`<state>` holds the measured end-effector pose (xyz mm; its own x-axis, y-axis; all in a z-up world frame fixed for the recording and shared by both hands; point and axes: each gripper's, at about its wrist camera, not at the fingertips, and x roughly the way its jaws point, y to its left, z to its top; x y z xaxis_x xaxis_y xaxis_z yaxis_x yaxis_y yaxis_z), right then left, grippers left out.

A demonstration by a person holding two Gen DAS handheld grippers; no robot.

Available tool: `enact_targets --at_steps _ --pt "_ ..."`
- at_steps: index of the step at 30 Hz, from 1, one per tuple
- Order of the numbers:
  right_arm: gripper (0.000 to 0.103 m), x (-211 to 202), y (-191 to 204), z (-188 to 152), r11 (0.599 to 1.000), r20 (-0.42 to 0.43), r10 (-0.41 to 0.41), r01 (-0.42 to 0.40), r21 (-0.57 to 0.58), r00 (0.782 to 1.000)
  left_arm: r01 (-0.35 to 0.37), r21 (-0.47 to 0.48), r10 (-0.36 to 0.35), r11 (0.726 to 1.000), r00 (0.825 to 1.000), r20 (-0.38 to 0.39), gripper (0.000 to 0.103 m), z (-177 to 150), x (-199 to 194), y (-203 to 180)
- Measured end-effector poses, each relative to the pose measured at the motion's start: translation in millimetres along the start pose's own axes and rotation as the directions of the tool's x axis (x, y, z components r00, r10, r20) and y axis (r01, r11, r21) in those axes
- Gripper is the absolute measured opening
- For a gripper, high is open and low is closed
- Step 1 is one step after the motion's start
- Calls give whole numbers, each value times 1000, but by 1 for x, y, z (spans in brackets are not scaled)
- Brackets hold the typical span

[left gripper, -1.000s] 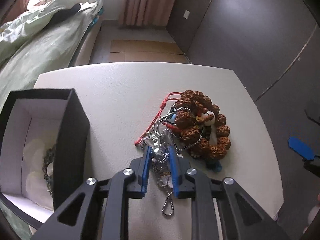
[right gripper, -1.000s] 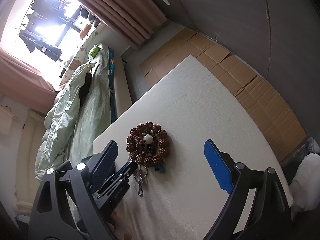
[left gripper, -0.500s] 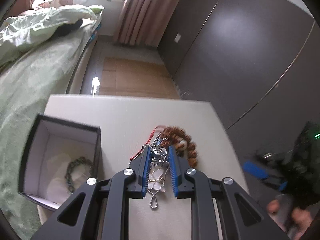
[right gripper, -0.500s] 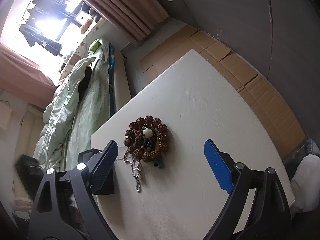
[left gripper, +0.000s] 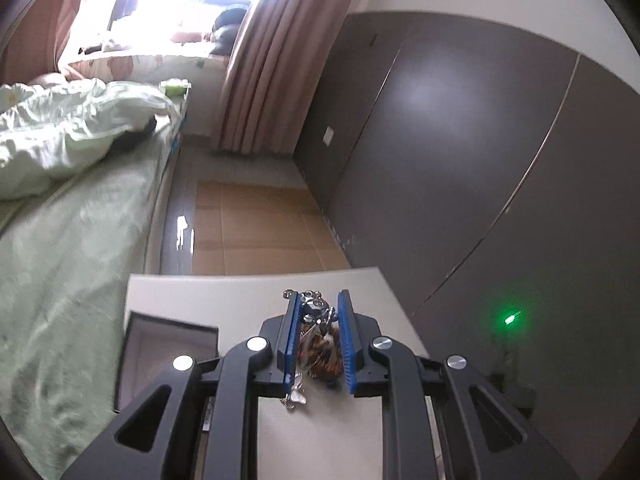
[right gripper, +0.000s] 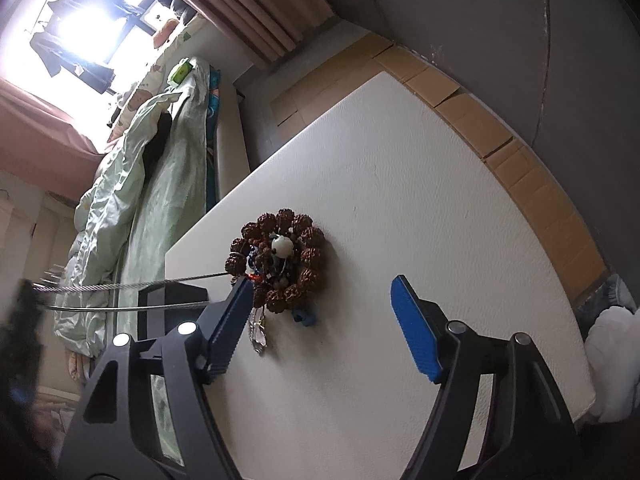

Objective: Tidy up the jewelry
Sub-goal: 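Lift the chain necklace with the left gripper and carry it to the box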

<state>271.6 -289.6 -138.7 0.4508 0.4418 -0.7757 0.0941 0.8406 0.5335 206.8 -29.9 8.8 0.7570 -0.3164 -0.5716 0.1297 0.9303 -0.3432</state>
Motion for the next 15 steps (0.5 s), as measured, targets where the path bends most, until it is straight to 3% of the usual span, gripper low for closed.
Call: enact_targets --at_steps 15 --pt "72 8 -3 5 1000 -27 19 -19 3 999 -4 102 -14 995 985 173 16 50 -97 -52"
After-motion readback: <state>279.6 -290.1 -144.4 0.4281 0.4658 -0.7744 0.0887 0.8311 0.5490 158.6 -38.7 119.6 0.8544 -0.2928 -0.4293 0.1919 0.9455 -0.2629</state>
